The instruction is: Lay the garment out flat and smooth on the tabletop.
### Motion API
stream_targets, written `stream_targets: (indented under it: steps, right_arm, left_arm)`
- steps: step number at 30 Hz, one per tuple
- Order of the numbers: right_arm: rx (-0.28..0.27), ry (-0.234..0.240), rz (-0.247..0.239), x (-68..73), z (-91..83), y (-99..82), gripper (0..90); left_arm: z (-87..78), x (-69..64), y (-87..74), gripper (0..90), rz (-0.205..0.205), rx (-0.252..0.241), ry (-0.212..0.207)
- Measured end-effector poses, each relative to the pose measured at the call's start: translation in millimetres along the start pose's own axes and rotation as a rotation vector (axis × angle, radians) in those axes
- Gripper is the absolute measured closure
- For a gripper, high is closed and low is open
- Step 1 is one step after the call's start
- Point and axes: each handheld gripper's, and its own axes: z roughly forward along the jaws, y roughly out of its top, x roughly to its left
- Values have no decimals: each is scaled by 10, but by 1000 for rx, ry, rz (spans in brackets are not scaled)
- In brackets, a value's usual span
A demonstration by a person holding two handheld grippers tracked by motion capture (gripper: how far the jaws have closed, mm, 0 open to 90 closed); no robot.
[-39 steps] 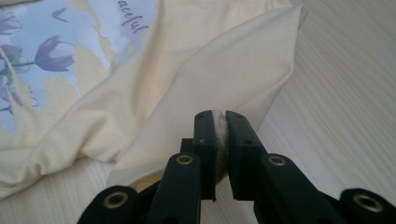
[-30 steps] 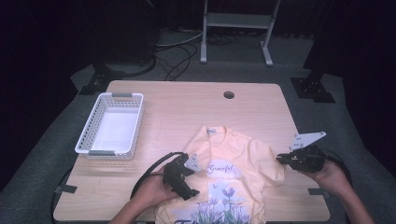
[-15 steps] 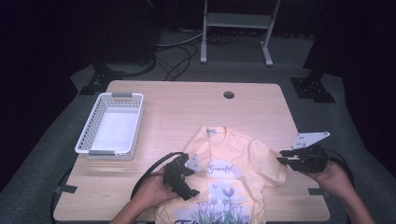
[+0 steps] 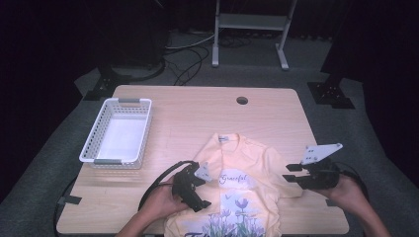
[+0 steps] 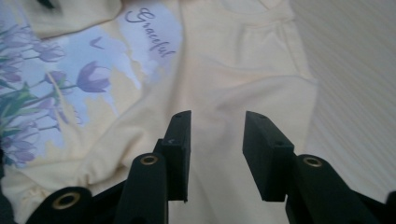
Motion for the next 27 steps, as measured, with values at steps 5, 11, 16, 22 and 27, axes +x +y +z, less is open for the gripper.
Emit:
stream_targets:
  steps: [5, 11, 16, 22, 27]
  right_arm:
    - [6, 74, -23, 189, 192, 53, 520]
    - [7, 133, -61, 429, 446, 113, 435]
    - [-10, 177, -70, 572, 646, 154, 414]
    - [-8, 192, -86, 670, 822, 181, 359]
    - [-11, 195, -97, 708, 910, 230, 316]
  left_arm:
    - [-60, -1, 13, 133, -3, -34, -19]
    - [-137, -119, 106, 172, 64, -71, -42]
    - [-86, -221, 166, 244, 116, -60, -76]
    - [0, -304, 200, 393, 179, -27, -115]
    - [63, -317, 224, 501, 210, 1, -137]
